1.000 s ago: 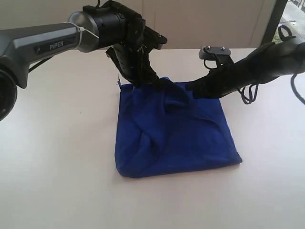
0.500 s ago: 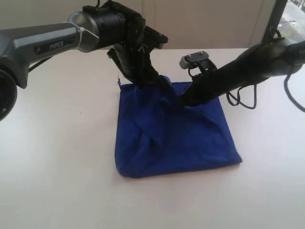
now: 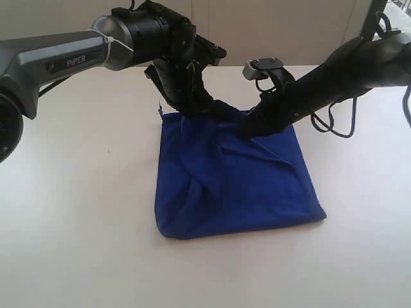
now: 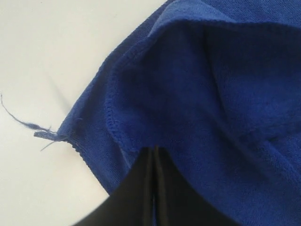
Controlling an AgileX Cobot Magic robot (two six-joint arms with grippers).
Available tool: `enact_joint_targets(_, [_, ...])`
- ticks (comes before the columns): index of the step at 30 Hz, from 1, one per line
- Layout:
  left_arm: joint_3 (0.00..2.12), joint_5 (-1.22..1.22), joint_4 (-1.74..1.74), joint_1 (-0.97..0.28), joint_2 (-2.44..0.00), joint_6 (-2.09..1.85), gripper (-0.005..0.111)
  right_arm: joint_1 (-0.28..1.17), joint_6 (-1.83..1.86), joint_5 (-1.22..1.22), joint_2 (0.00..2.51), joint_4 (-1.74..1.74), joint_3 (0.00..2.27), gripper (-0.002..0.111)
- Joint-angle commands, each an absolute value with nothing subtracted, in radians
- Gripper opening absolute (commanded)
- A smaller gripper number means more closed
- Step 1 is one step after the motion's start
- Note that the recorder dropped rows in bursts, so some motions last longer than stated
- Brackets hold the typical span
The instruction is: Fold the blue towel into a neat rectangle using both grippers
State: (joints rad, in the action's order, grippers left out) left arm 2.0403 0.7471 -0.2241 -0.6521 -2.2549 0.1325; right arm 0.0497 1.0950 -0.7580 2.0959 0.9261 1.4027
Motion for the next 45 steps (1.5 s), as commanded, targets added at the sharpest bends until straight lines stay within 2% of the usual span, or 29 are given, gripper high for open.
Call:
enact_joint_targets(1, [2.038, 0.764, -0.211, -0.650, -2.247, 0.132, 0.000, 0.038, 0.767, -0.709, 2.089, 0.675, 1.406, 0.000])
enact_joint_targets(5, [2.038, 0.764, -0.211, -0.650, -2.247, 0.132, 0.000, 0.038, 0.596, -0.692, 2.088, 0.580, 1.406, 0.000])
enact_joint_targets(15, [2.038, 0.776, -0.211, -0.650, -2.247, 0.132, 0.000, 0.026, 0.440, -0.670, 2.082, 0.583, 1.408, 0.000])
enact_joint_targets(20, [2.038, 0.776, -0.211, -0.650, -2.247, 0.132, 0.000, 0.026, 0.521, -0.657, 2.085, 0.757, 1.408, 0.019])
enact_joint_targets(28, [2.038, 0.774, -0.211, -0.650, -2.247, 0.132, 0.000, 0.026, 0.556, -0.624, 2.087, 0.801, 1.408, 0.037])
enact_joint_targets(40, [2.038, 0.772, -0.211, -0.650, -2.247, 0.132, 0.000, 0.026, 0.685, -0.626, 2.175, 1.002, 1.408, 0.037])
enact_joint_targets(45, [2.038, 0.772, -0.211, -0.650, -2.247, 0.132, 0.000, 0.024, 0.697, -0.626, 2.175, 1.002, 1.408, 0.030])
